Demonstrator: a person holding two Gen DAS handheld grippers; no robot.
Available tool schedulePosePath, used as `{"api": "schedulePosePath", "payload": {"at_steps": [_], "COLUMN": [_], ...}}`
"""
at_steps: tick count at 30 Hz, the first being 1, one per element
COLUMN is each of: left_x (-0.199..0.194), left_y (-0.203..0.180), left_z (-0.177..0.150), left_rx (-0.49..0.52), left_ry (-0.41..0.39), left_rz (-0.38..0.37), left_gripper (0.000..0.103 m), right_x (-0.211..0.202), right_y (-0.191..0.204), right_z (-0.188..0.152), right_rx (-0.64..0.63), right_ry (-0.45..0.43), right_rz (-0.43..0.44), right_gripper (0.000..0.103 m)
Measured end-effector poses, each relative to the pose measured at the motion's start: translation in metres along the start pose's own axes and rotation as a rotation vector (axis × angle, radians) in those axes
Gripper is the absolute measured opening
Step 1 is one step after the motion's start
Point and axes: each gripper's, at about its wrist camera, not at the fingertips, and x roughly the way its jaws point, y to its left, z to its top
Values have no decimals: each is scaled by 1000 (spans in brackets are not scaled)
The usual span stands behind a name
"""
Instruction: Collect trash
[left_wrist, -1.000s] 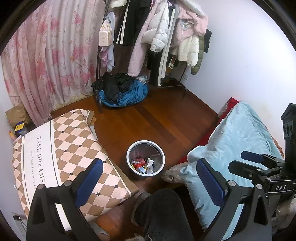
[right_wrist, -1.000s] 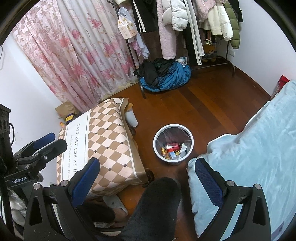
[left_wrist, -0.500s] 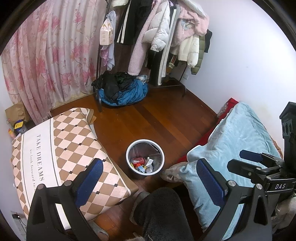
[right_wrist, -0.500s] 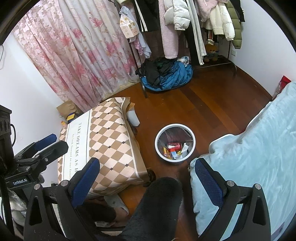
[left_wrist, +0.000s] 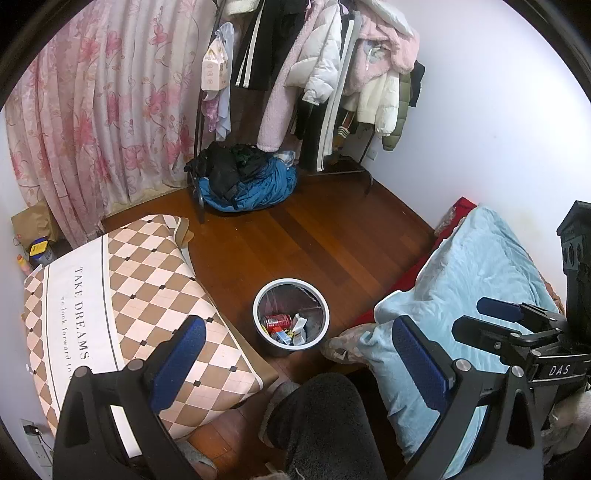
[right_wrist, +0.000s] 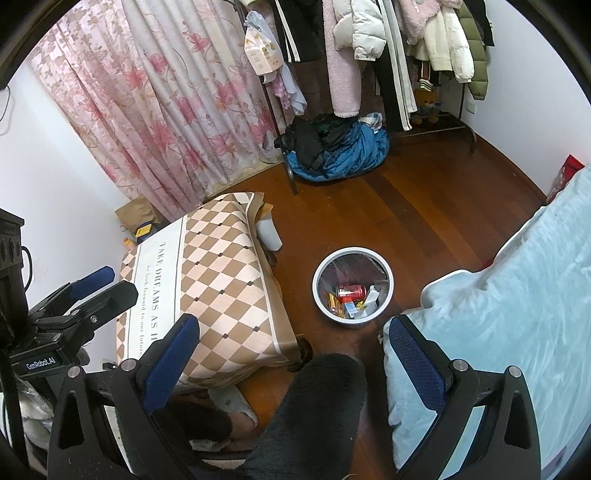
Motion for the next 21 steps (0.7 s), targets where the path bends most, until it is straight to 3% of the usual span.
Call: {"api": "schedulePosePath", "payload": {"at_steps": [21], "left_x": [-1], "left_y": [0], "left_z": [-2], "left_rx": [-6], "left_ry": [-2], "left_rz": [-6], "left_gripper": [103], "right_x": [1], "right_y": [8], "right_z": [1], "right_rx": [-3], "right_ry": [3], "right_rz": [0], "right_gripper": [103]}}
